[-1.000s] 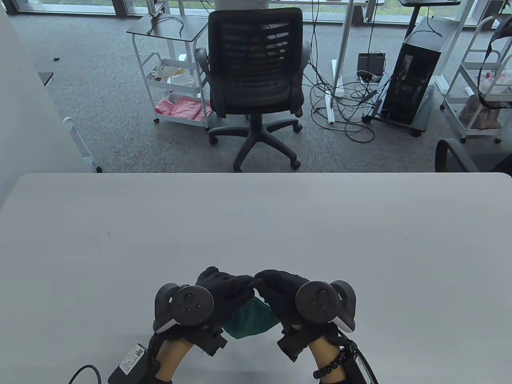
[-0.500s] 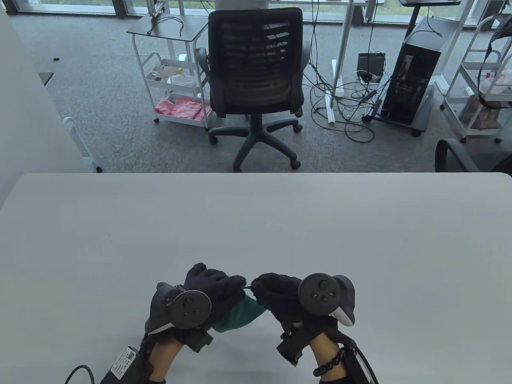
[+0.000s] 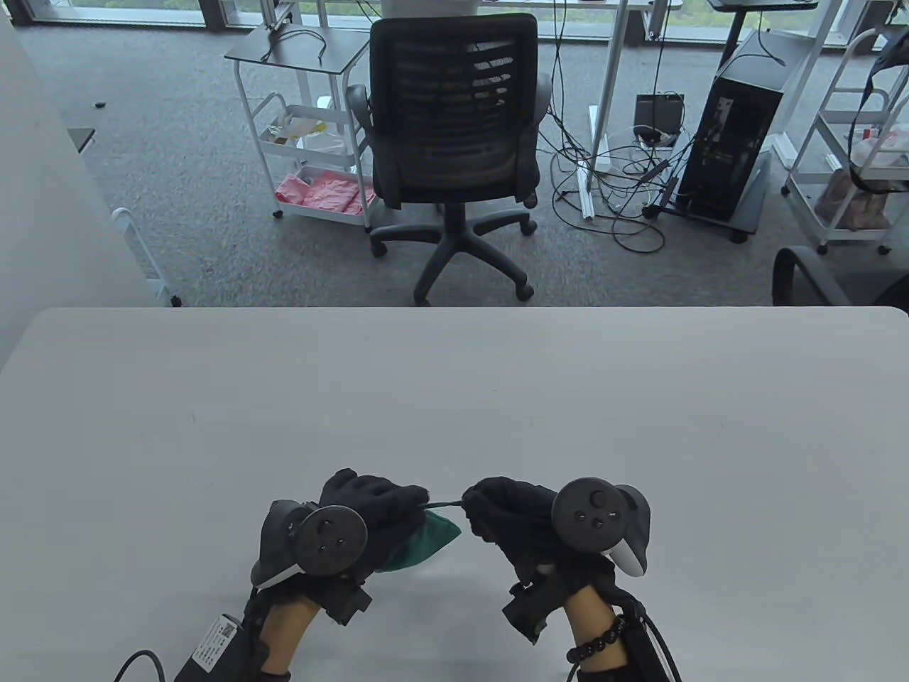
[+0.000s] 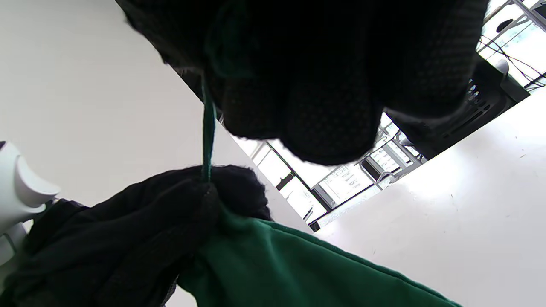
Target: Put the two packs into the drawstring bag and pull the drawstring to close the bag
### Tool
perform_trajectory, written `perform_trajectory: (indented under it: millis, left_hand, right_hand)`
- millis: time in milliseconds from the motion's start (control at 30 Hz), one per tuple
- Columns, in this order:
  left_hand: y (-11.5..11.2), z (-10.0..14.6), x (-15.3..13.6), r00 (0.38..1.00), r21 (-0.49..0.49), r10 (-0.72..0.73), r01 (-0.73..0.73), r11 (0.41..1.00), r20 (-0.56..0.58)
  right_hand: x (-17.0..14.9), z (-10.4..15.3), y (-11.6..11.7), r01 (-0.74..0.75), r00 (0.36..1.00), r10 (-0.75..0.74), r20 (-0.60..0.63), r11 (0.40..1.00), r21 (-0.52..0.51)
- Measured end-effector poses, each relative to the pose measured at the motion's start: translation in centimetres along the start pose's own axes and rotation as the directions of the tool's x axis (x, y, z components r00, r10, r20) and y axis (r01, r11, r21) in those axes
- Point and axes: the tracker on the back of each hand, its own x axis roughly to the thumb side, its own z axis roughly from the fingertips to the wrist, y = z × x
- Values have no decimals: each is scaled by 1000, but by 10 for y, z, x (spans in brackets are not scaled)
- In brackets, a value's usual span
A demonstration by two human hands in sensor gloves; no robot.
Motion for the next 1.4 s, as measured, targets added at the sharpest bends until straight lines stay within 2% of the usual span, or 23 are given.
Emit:
perform_trajectory:
  millis: [233, 733, 1000, 1267, 1400]
  left_hand:
    - [1, 0, -3, 1000, 0, -13, 13, 1000, -8]
    - [-1, -2, -16, 998, -5, 44, -44, 999, -33]
    - [-1, -3, -15, 999, -10, 23, -23, 1000, -40]
    - [-2, 0, -14, 998, 44, 16, -14, 999, -56]
    - [0, 1, -16, 997, 53, -17, 20, 998, -73]
  right_hand:
    - [0, 0, -4, 5, 1000, -5, 6, 1000, -12]
    - [2, 7, -32, 29, 999, -25, 46, 993, -111]
    - [1, 8, -34, 46, 998, -42, 39, 993, -108]
    - [-1, 7, -31, -134, 990, 137, 29, 986, -100]
    - [-7, 6, -27, -212, 977, 211, -21, 973, -95]
